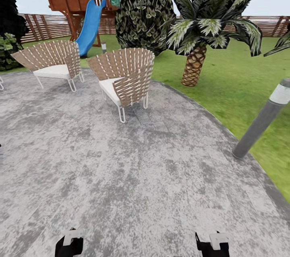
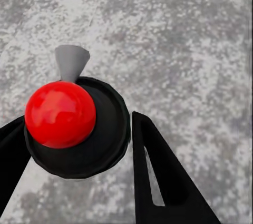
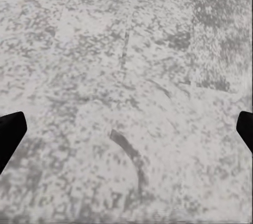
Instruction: In the garden, pick up the pesticide atomizer on the floor and spray pesticide onto both trees until each tree trunk is fully covered.
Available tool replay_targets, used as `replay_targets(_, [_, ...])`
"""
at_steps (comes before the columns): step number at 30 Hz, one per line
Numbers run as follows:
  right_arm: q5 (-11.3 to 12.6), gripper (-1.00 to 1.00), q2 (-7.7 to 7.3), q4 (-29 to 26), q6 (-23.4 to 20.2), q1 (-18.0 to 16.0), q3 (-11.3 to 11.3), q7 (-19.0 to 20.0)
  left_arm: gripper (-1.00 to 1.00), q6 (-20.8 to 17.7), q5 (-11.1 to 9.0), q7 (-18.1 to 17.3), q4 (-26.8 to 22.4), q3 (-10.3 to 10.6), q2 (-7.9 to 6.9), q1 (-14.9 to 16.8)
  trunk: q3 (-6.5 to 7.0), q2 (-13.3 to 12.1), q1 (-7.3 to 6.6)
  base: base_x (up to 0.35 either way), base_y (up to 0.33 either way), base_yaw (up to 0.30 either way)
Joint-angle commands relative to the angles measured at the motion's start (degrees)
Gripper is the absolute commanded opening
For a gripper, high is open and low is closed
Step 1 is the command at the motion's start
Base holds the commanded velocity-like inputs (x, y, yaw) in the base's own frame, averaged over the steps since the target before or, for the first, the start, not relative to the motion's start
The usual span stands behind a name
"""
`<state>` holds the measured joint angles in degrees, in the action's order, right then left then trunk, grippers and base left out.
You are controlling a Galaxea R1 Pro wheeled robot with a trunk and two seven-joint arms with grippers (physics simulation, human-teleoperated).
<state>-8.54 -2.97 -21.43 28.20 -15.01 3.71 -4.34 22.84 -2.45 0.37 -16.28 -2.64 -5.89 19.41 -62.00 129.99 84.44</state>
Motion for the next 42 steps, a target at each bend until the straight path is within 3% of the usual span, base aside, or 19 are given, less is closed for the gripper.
replay_targets(1, [-0.6, 1.00, 0.04, 0.1, 0.2, -0.1, 0.2, -0.2, -1.00, 0.2, -0.3, 0.0, 0.0, 0.0, -0.02, 0.0, -0.01, 0.0, -0.01, -0.004, -0.002, -0.300])
replay_targets(17, [-0.6, 1.00, 0.07, 0.1, 0.1, 0.0, 0.2, -0.2, -1.00, 0.1, -0.6, 0.0, 0.0, 0.0, -0.09, 0.0, 0.34, 0.0, -0.01, 0.000, 0.000, -0.300])
replay_targets(22, [-0.6, 1.00, 0.07, 0.1, 0.2, 0.0, 0.2, -0.2, -1.00, 0.1, -0.6, 0.0, 0.0, 0.0, -0.09, 0.0, 1.24, -2.0, -1.11, 0.000, 0.000, -0.300])
replay_targets(42, [-0.6, 1.00, 0.07, 0.1, 0.1, 0.0, 0.2, -0.2, -1.00, 0.3, -0.7, -0.2, -0.2, -0.2, -0.16, 0.0, 1.24, -2.0, -1.11, 0.000, 0.000, -0.300])
